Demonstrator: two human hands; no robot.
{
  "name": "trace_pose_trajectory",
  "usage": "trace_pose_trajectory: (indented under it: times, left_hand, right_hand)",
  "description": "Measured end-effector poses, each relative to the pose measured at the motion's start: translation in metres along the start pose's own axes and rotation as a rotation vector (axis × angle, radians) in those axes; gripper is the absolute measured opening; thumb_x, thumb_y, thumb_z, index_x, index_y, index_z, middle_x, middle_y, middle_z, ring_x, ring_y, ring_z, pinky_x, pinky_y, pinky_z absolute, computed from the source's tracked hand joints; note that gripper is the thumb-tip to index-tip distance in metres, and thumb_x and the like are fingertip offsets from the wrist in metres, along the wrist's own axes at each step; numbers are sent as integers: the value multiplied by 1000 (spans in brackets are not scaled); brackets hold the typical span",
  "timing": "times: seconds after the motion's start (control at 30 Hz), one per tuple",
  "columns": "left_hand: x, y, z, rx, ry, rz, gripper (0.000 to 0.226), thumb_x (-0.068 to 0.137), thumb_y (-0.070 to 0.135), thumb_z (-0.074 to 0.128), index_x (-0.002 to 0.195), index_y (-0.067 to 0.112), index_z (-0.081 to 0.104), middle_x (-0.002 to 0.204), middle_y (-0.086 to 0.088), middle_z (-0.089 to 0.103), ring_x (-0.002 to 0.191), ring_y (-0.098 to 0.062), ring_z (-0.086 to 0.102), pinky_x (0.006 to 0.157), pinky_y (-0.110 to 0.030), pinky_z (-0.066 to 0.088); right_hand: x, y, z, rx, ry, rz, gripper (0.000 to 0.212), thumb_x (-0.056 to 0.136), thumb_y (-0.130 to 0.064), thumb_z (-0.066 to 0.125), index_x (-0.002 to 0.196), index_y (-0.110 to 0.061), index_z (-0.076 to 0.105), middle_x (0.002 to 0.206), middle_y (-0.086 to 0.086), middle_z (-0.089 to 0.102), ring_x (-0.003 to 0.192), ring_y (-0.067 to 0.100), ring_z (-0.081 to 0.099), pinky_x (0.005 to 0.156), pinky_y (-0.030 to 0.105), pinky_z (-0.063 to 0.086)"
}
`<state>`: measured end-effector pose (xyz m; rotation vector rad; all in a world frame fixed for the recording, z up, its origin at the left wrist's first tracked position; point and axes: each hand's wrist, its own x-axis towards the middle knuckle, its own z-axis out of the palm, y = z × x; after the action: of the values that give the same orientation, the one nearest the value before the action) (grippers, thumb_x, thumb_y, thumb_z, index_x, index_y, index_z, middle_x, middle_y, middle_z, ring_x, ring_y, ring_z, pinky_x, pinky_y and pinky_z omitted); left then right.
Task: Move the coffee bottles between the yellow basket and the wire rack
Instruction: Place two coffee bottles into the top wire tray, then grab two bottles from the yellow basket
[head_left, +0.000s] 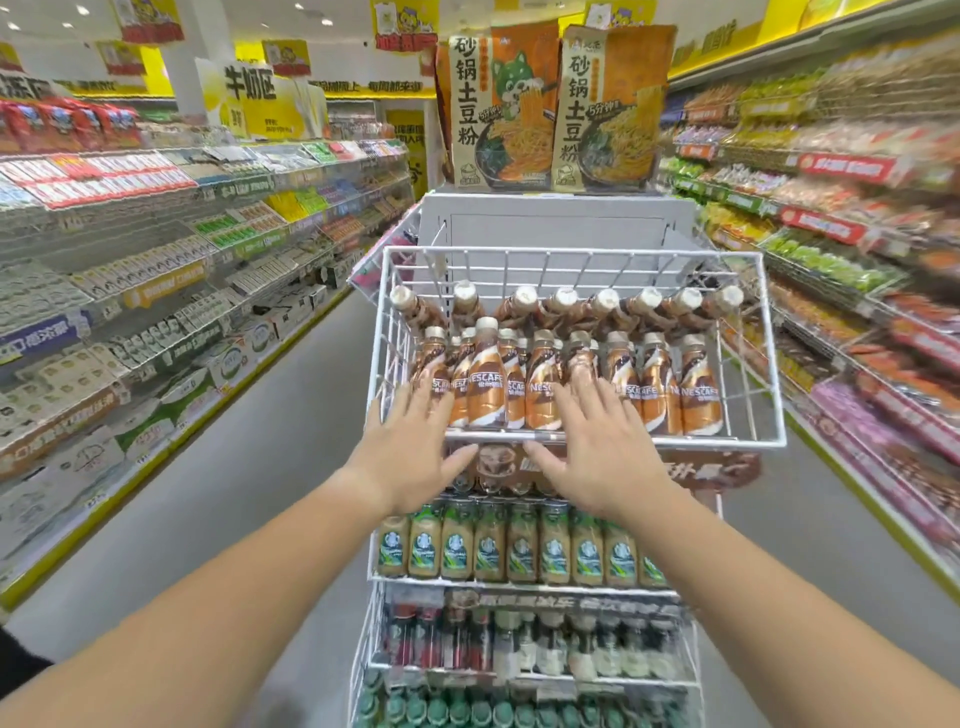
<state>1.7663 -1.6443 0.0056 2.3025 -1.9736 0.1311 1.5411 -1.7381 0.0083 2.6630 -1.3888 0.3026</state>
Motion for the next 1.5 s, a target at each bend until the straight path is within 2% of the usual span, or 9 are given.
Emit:
trace_pose_trajectory:
  times: [0.13, 0.3, 0.4, 0.6, 0.87, 0.97, 1.13, 1.3, 1.5]
  left_hand:
    - [-44, 24, 2, 78, 12, -22, 87, 93, 74, 13, 160, 22, 0, 169, -10, -2, 154, -33, -4, 120, -61, 4]
    - [-112, 63, 24, 75, 12, -86, 85, 94, 74, 14, 161, 22, 3, 169, -11, 0, 154, -33, -3, 121, -63, 3]
    - [-158, 90, 54, 72, -34, -122, 86, 93, 73, 12, 160, 20, 4, 168, -13, 3, 154, -35, 0, 120, -63, 3]
    - [-234, 122, 142, 34, -168, -170, 81, 98, 67, 22, 160, 17, 7, 168, -13, 6, 154, -34, 2, 121, -62, 8]
    - [-300, 117, 337, 36, -327, -184, 80, 99, 62, 30, 160, 15, 8, 167, -14, 10, 153, -34, 11, 120, -58, 14]
    - [-326, 110, 423, 56, -380, -189, 81, 98, 63, 30, 160, 15, 9, 167, -14, 13, 153, -32, 14, 121, -54, 14]
    - [-346, 102, 545, 90, -403, -122, 81, 96, 65, 29, 158, 14, 15, 164, -15, 23, 149, -33, 23, 115, -50, 28]
    - [-361, 114, 678, -53, -515, -127, 79, 99, 61, 27, 159, 15, 7, 167, -14, 11, 153, -33, 11, 121, -49, 17]
    - [-374, 121, 828, -314, -551, -337, 74, 99, 58, 38, 156, 14, 19, 157, -15, 32, 143, -34, 32, 114, -48, 33]
  right_hand:
    - [-45, 2, -2, -5, 9, -24, 90, 88, -77, 11, 160, -24, 1, 167, 11, -5, 153, 30, -3, 123, 54, 10]
    - [-115, 14, 10, 13, -8, -82, 90, 87, -77, 11, 160, -23, 5, 168, 10, 0, 153, 32, 1, 122, 51, 10]
    - [-161, 18, 36, 25, -68, -118, 88, 90, -76, 14, 160, -23, 5, 168, 9, 0, 153, 31, 2, 122, 51, 10]
    - [-240, 14, 118, 63, -194, -152, 85, 93, -72, 21, 160, -20, 9, 167, 12, 4, 153, 33, 4, 122, 51, 12]
    - [-322, -2, 310, 62, -354, -147, 86, 92, -71, 29, 159, -17, 19, 166, 14, 15, 151, 35, 15, 120, 51, 20]
    - [-359, -14, 391, 43, -453, -137, 85, 92, -69, 31, 159, -17, 17, 166, 14, 13, 151, 34, 13, 119, 50, 19]
    - [-407, -30, 508, 90, -531, -79, 83, 93, -67, 35, 158, -19, 19, 166, 13, 12, 152, 33, 12, 120, 49, 18]
    - [-448, -34, 639, 127, -615, -28, 85, 89, -70, 27, 159, -23, 15, 166, 9, 14, 152, 30, 10, 119, 47, 16]
    - [-480, -24, 784, 201, -706, 84, 83, 91, -70, 35, 157, -24, 17, 163, 7, 22, 150, 27, 18, 116, 43, 25]
